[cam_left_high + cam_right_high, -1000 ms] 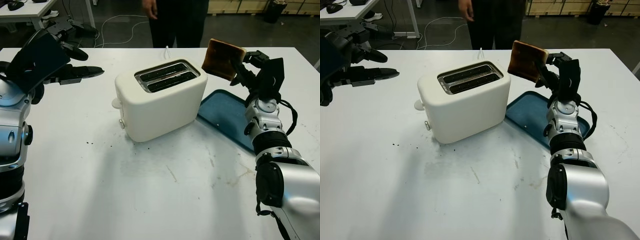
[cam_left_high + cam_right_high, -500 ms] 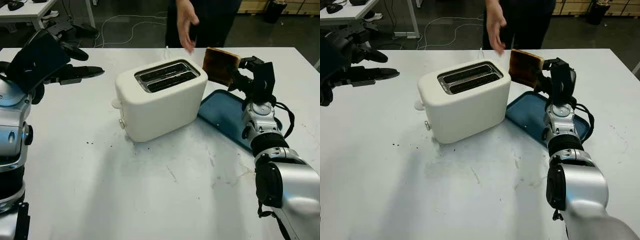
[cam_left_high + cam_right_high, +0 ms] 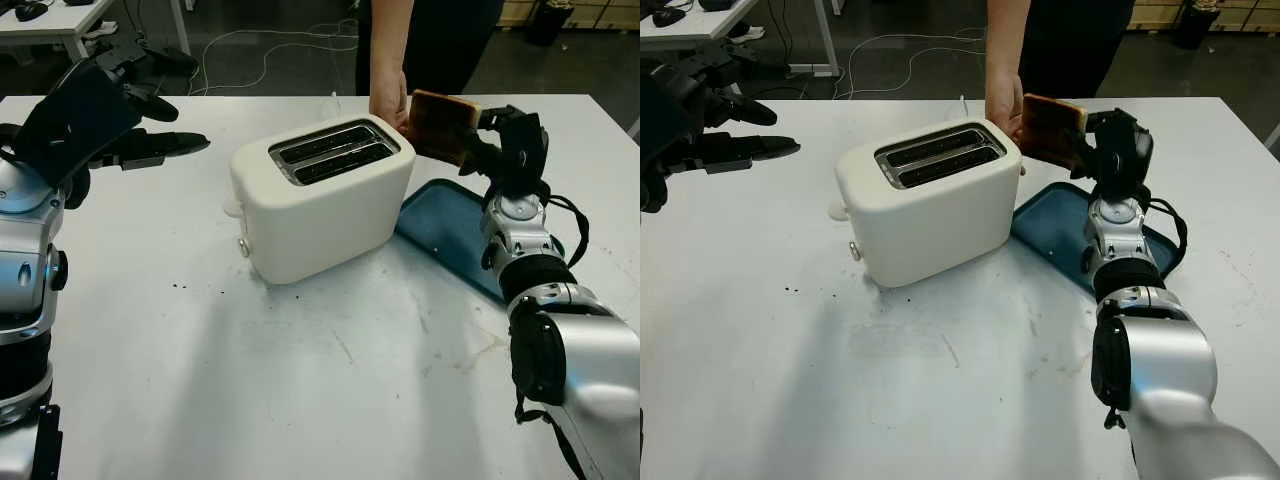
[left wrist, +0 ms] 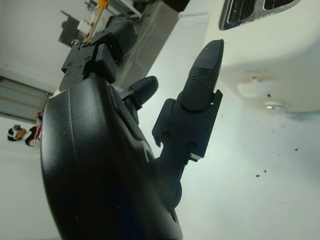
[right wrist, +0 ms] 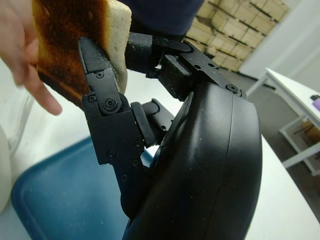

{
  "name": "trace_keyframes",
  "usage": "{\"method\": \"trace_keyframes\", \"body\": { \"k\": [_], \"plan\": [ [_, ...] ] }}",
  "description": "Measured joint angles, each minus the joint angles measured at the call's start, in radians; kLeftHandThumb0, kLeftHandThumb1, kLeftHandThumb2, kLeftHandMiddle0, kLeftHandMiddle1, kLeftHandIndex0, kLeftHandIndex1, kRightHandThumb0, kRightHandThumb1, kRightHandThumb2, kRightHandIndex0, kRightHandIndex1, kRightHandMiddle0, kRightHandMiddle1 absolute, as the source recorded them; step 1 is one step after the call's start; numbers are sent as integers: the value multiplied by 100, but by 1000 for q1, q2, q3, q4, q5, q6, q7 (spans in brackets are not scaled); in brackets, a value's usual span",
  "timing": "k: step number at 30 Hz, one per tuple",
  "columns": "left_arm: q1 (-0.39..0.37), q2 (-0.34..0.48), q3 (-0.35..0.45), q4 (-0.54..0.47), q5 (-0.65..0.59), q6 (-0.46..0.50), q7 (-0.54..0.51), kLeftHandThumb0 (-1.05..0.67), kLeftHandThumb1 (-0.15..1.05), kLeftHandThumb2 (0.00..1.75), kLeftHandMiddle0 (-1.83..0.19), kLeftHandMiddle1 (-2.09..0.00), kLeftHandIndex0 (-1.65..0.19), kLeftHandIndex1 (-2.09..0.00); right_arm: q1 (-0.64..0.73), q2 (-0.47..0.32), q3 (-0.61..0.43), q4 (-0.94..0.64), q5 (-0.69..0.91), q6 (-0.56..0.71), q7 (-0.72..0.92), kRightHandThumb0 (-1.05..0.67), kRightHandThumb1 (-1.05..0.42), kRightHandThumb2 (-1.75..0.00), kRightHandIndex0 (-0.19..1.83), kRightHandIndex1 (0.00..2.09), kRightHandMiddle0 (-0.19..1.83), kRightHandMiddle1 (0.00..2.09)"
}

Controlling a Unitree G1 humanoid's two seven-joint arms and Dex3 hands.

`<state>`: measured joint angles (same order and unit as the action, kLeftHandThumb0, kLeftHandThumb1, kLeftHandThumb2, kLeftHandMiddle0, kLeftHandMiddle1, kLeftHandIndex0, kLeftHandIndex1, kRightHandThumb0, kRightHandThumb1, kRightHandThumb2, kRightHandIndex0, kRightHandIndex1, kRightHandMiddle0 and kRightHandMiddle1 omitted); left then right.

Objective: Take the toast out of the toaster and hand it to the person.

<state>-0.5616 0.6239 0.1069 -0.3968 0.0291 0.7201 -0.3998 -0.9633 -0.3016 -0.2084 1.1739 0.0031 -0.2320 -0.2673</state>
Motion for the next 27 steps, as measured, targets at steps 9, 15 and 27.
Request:
{"method": "trace_keyframes", "body": {
  "k": [9,15,27],
  "plan": [
    [0,0,0,0,1,0,0,-31,81,0,0,-131,-9,-89,-2,0,8,1,-11,1,-12,-41,-91,0,99,174,98,135],
    [0,0,0,0,1,0,0,-30,81,0,-1,-133,-9,-90,-1,0,7,1,-11,1,-8,-41,-91,0,101,174,96,146],
    [12,2,0,0,4,-17,0,-34,81,0,-3,-133,-11,-90,-1,0,2,1,-4,1,47,-39,-92,-1,104,175,93,158]
  ]
}}
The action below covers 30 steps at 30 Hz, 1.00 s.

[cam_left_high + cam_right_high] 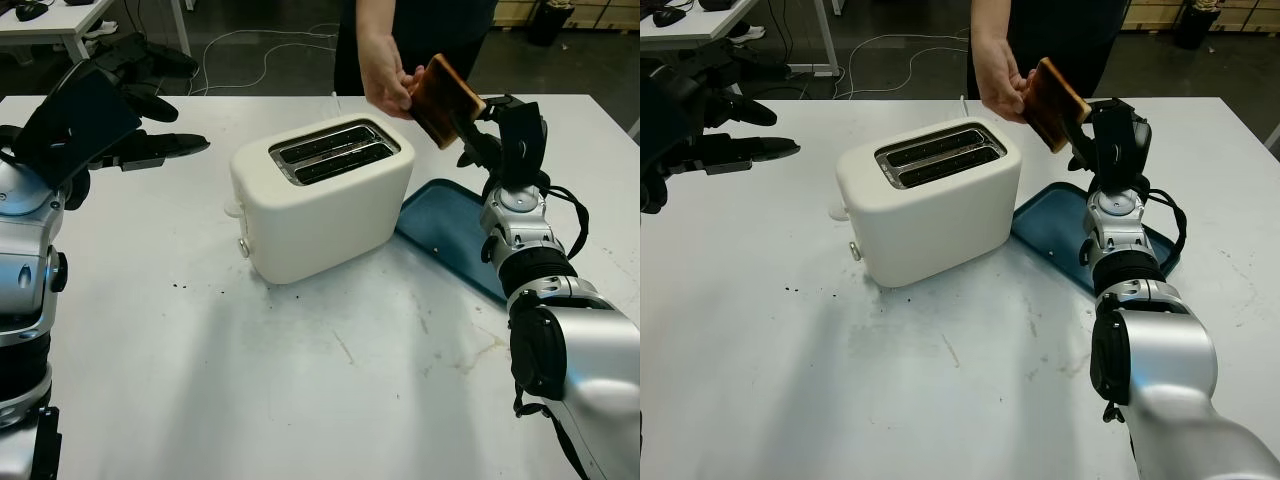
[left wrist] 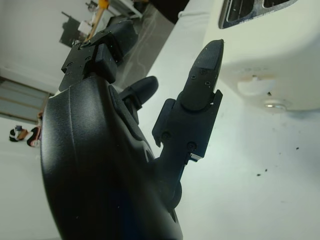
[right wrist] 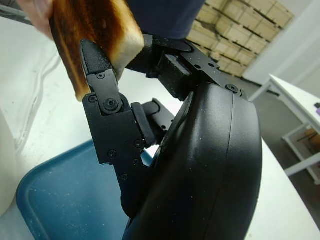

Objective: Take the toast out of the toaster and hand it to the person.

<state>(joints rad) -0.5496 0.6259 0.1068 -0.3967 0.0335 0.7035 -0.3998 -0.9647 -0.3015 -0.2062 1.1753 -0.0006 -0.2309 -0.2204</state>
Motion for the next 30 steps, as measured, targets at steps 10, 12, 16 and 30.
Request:
{"method": "trace_keyframes", "body": {
  "k": [10,12,16,30],
  "plan": [
    [0,0,-1,2,4,-3,0,-31,81,0,-3,-132,-11,-90,0,-5,7,0,1,13,102,-72,-87,0,108,152,107,113],
    [0,0,-1,3,4,-3,0,-32,81,0,-3,-132,-10,-89,0,-10,8,0,2,27,131,-79,-83,0,105,121,120,51],
    [0,0,-3,3,4,-3,0,-32,81,0,-3,-132,-10,-89,0,-32,21,-1,12,27,268,-99,-84,-1,21,36,38,4],
    [0,0,-4,4,4,-1,0,-31,81,0,-3,-131,-11,-87,7,-105,42,-3,20,-5,556,-105,-80,-1,0,0,0,0]
  ]
}}
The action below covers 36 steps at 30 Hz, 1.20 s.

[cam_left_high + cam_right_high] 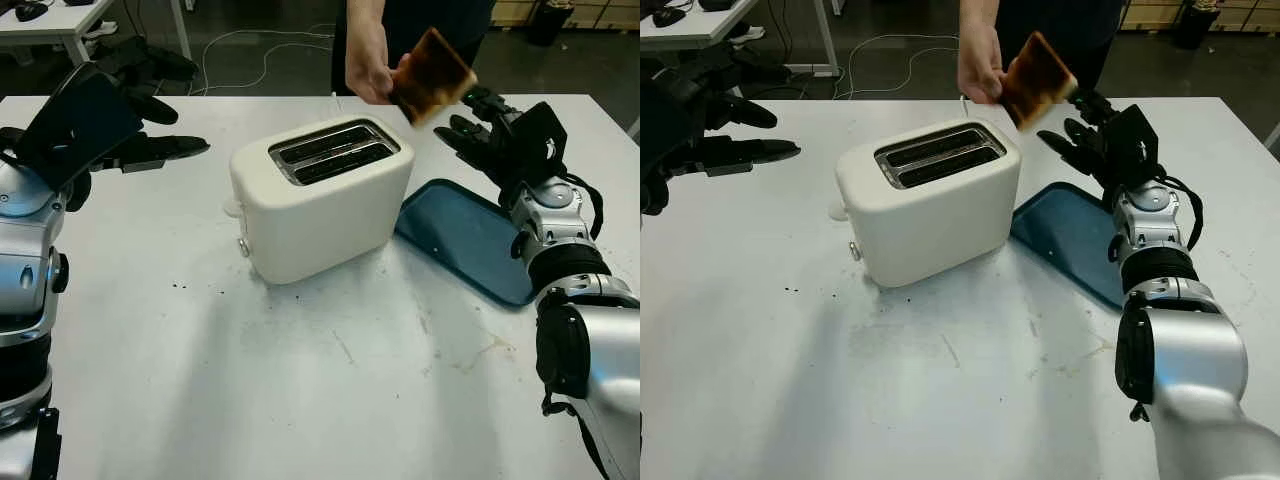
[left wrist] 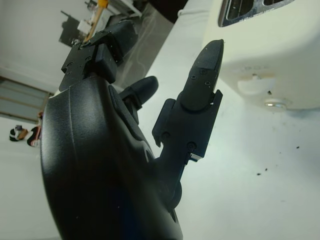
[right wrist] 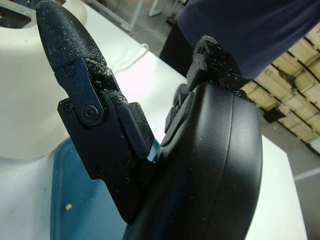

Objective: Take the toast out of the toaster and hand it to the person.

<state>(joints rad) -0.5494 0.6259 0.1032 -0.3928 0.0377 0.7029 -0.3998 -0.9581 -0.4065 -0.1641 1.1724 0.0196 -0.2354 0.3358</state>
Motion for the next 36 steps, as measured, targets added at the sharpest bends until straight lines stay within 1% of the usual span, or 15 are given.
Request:
{"method": "trace_keyframes", "body": {
  "k": [5,8,10,12,14,16,17,19,22,23,26,29,32,36],
  "plan": [
    [4,-4,10,-1,-2,-2,2,-32,81,0,-4,-131,-11,-87,32,-23,28,-4,-32,-53,-24,-105,-85,-2,0,0,0,0],
    [28,-29,47,-22,-21,2,16,-31,82,1,0,-131,-8,-87,72,-31,15,-17,-26,-69,-48,-105,-81,0,0,0,0,0],
    [66,-49,85,-63,-50,3,21,-32,84,2,0,-129,-6,-87,120,-31,-18,-57,7,-79,-56,-104,-79,0,0,0,0,0],
    [120,-72,129,-111,-71,-9,33,-34,85,2,0,-126,-5,-87,203,-22,-54,-170,41,-68,-90,-99,-77,0,0,0,0,0],
    [175,-86,166,-153,-79,-20,44,-38,86,3,0,-121,-4,-86,308,6,-85,-320,74,-48,-139,-90,-76,-1,2,1,3,1],
    [225,-109,194,-199,-82,-21,62,-41,87,2,-5,-115,-11,-75,420,46,-97,-482,98,-39,-160,-85,-75,0,11,6,11,5],
    [246,-121,204,-220,-85,-21,73,-41,87,2,-5,-113,-11,-72,471,67,-96,-557,112,-29,-162,-84,-73,0,14,8,14,6],
    [295,-158,226,-266,-89,-27,94,-41,89,2,-6,-109,-15,-64,573,112,-88,-713,139,-2,-161,-82,-73,0,28,12,29,6],
    [398,-239,250,-341,-90,-65,137,-40,92,5,-7,-104,-17,-56,724,186,-53,-951,176,39,-164,-74,-76,-1,45,13,44,5],
    [442,-269,254,-371,-91,-83,151,-41,92,6,-7,-103,-17,-53,770,214,-36,-1030,190,53,-164,-73,-76,-1,45,13,45,5],
    [571,-349,244,-450,-89,-140,192,-43,92,7,-7,-99,-19,-48,874,272,19,-1231,239,134,-162,-73,-77,-1,48,12,47,4],
    [651,-380,200,-500,-84,-146,220,-45,92,11,-8,-95,-21,-41,929,296,51,-1343,254,196,-159,-74,-77,0,54,14,52,6],
    [695,-397,148,-518,-67,-158,241,-43,92,13,-9,-94,-22,-37,983,317,72,-1403,256,231,-164,-74,-77,0,59,14,55,6],
    [730,-422,81,-499,-49,-209,266,-45,92,16,-7,-94,-22,-35,1039,349,103,-1439,266,288,-165,-73,-74,0,61,13,57,5]
  ]
}}
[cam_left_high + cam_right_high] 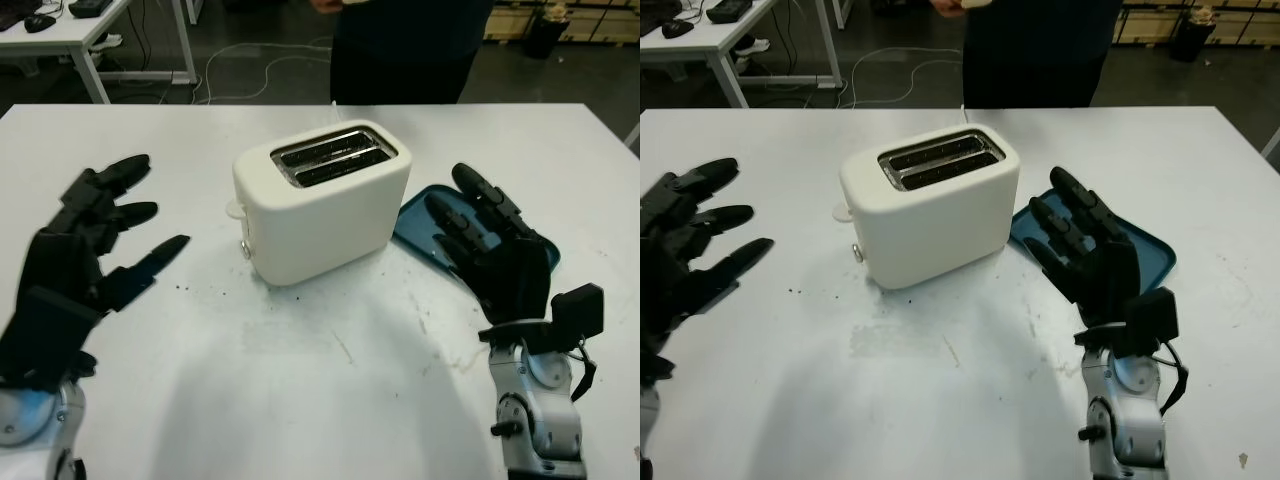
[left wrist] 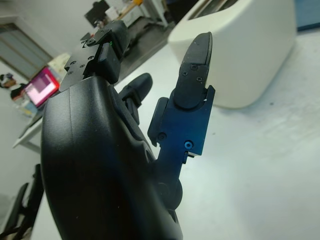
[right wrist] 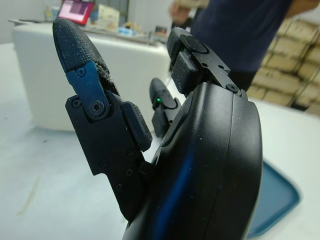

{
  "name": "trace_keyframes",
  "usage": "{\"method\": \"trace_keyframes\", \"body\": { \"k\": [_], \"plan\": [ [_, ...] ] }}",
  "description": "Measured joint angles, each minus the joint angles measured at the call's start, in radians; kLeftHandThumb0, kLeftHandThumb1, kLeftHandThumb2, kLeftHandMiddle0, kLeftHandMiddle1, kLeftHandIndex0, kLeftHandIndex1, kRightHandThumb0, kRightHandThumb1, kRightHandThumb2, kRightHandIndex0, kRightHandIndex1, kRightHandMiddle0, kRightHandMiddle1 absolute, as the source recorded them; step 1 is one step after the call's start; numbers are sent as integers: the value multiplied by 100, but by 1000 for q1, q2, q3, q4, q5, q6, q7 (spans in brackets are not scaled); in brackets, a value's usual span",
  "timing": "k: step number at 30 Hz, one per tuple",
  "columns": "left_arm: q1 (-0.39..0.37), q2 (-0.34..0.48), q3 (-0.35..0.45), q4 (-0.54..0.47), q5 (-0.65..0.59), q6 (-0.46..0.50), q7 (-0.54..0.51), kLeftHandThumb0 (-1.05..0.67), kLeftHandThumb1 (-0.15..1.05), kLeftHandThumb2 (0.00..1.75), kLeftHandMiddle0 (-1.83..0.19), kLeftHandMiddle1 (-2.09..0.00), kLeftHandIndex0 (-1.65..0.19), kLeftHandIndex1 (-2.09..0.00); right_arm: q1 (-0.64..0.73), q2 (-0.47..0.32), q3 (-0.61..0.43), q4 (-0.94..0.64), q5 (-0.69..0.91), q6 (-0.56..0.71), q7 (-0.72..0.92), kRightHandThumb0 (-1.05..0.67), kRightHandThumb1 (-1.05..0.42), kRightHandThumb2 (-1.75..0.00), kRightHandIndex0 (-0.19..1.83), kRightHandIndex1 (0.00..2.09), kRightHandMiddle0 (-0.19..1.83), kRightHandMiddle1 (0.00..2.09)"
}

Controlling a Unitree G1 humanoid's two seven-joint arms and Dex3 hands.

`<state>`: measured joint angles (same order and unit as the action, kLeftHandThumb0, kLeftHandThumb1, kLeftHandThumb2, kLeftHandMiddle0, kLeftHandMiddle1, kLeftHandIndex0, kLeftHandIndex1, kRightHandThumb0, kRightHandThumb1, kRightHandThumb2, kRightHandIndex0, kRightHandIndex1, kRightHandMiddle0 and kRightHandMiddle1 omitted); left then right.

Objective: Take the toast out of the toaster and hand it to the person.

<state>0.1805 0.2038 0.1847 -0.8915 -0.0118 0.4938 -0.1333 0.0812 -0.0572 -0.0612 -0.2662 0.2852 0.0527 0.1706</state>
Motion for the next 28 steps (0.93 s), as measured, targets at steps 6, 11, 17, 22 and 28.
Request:
{"method": "trace_keyframes", "body": {
  "k": [6,11,17,22,28],
  "plan": [
    [39,-52,-100,62,39,-17,51,-45,92,20,-5,-90,-23,-31,15,31,19,22,-8,22,-22,-74,-72,0,66,13,63,6],
    [42,-77,-140,136,58,-47,78,-51,92,22,-6,-88,-24,-28,0,43,26,91,-50,30,-64,-74,-73,0,68,12,66,5],
    [40,-102,-157,176,59,-52,88,-54,92,18,-6,-88,-26,-26,-38,55,38,170,-102,29,-100,-75,-73,0,74,14,71,5],
    [43,-121,-182,191,61,-52,93,-53,92,17,-10,-89,-29,-24,-52,62,38,178,-107,29,-110,-77,-73,0,76,14,73,4],
    [44,-129,-186,212,59,-53,93,-52,92,17,-6,-90,-29,-21,-56,62,37,178,-109,29,-114,-75,-73,0,76,14,73,3]
  ]
}}
